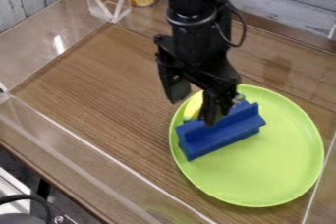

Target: Remove the blue object from inside the green plate and put it on the table

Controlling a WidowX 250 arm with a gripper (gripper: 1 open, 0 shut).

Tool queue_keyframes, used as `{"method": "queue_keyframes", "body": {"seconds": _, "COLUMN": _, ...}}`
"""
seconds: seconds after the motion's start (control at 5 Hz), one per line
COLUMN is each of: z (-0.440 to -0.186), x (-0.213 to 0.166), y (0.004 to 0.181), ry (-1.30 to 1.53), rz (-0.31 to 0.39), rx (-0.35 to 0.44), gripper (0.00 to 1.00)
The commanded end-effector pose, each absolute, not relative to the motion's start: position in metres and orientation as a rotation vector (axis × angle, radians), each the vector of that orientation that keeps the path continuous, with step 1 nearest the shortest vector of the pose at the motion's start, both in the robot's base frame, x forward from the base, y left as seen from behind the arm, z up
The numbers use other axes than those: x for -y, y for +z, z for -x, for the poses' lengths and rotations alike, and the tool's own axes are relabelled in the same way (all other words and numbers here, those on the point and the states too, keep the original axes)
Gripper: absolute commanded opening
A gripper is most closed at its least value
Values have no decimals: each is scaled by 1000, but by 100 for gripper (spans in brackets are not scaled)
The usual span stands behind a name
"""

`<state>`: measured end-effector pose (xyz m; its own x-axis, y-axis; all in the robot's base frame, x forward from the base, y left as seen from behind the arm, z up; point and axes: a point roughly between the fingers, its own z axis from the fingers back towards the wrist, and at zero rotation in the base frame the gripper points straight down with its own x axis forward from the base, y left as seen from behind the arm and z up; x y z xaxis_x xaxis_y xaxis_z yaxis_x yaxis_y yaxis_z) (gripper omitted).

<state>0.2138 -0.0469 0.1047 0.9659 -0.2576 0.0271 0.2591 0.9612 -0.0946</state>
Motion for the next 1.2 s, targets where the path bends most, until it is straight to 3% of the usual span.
{"method": "queue_keyframes", "body": {"seconds": 0.0, "z": -216, "x": 55, "y": 103, "ry": -270, "rz": 103, "rx": 32, "gripper": 100}}
{"method": "queue_keyframes", "body": {"seconds": 1.0, "z": -221, "x": 85, "y": 64, "ry": -308, "rz": 121, "rx": 74, "gripper": 100}}
